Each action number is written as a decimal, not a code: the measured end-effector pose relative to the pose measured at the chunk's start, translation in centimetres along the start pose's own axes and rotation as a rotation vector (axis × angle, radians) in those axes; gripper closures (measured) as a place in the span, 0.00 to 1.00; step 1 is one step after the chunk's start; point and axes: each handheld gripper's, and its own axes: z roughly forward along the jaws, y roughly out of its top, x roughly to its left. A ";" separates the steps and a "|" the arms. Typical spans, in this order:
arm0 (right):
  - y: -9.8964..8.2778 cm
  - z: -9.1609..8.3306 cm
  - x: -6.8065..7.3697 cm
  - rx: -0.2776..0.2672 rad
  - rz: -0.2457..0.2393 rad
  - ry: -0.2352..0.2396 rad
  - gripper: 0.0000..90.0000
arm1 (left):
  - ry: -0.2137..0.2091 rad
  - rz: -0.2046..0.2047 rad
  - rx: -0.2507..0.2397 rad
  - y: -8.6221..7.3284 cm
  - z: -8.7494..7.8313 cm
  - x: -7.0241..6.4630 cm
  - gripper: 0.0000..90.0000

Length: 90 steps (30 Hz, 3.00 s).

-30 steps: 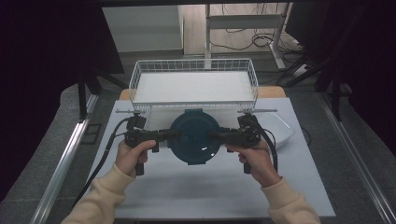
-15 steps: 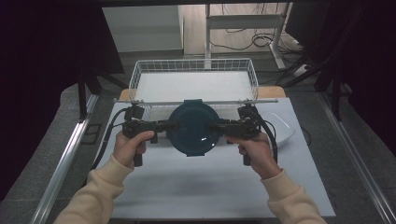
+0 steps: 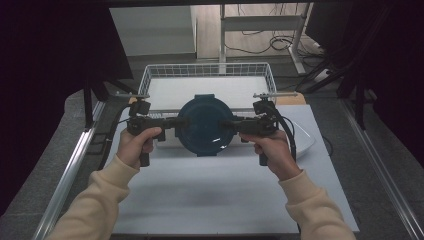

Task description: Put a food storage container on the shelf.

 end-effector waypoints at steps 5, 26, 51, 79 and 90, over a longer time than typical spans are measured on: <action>1.1 0.2 -0.1 0.009 -0.001 -0.001 0.41 | -0.006 -0.006 0.002 1.1 0.0 0.4 0.50; 5.5 0.5 -0.6 0.037 -0.007 -0.035 0.41 | -0.047 -0.021 0.016 4.9 0.7 1.6 0.50; 11.5 1.3 -3.4 0.053 0.019 -0.040 0.41 | -0.066 -0.084 0.043 10.9 2.7 3.7 0.50; 12.9 5.0 -7.9 0.058 0.219 -0.037 0.39 | -0.068 -0.271 0.029 12.8 5.5 8.8 0.50; 12.3 6.0 -9.8 0.037 0.358 -0.028 0.35 | -0.059 -0.300 0.002 12.4 6.6 9.6 0.50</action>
